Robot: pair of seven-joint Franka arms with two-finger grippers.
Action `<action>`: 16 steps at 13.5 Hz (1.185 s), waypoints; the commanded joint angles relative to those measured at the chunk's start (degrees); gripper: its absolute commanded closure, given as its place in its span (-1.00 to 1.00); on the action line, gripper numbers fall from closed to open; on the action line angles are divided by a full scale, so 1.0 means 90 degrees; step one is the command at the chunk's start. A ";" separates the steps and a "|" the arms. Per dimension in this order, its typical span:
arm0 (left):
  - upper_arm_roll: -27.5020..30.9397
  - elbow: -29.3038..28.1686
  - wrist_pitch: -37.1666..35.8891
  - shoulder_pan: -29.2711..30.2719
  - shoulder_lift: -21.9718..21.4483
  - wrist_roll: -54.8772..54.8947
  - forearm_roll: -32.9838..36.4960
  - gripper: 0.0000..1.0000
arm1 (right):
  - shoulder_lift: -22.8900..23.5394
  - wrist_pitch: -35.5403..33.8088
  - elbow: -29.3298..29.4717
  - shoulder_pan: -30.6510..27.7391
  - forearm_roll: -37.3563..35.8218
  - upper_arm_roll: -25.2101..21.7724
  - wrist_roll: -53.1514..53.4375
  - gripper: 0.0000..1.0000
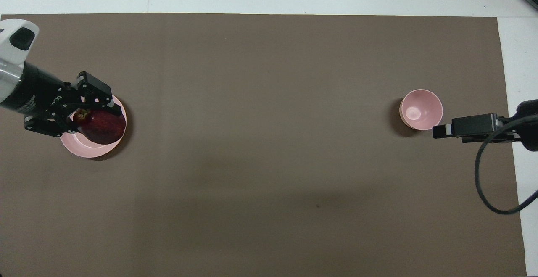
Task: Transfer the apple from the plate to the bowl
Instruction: 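Carry the apple with the left gripper while the right gripper approaches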
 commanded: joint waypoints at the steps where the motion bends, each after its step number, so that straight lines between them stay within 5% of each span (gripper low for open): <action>1: 0.0038 -0.0009 -0.0171 -0.0035 0.0010 -0.0638 -0.0876 1.00 | -0.0345 0.0300 -0.0549 -0.0077 0.0868 0.0048 0.0679 -1.00; 6: -0.0273 -0.0166 0.0463 -0.0415 -0.0059 -0.3136 -0.2267 1.00 | -0.0502 0.0750 -0.1097 -0.0009 0.2414 0.0057 0.1181 -1.00; 13: -0.0440 -0.0467 0.0932 -0.0699 -0.0039 -0.4925 -0.4030 1.00 | -0.0911 0.1600 -0.1702 0.0889 0.3596 0.0106 0.1511 -1.00; 16: -0.0557 -0.1024 0.1965 -0.0914 -0.0322 -0.5608 -0.4861 1.00 | -0.1361 0.2010 -0.2269 0.0890 0.4377 0.0116 0.1552 -1.00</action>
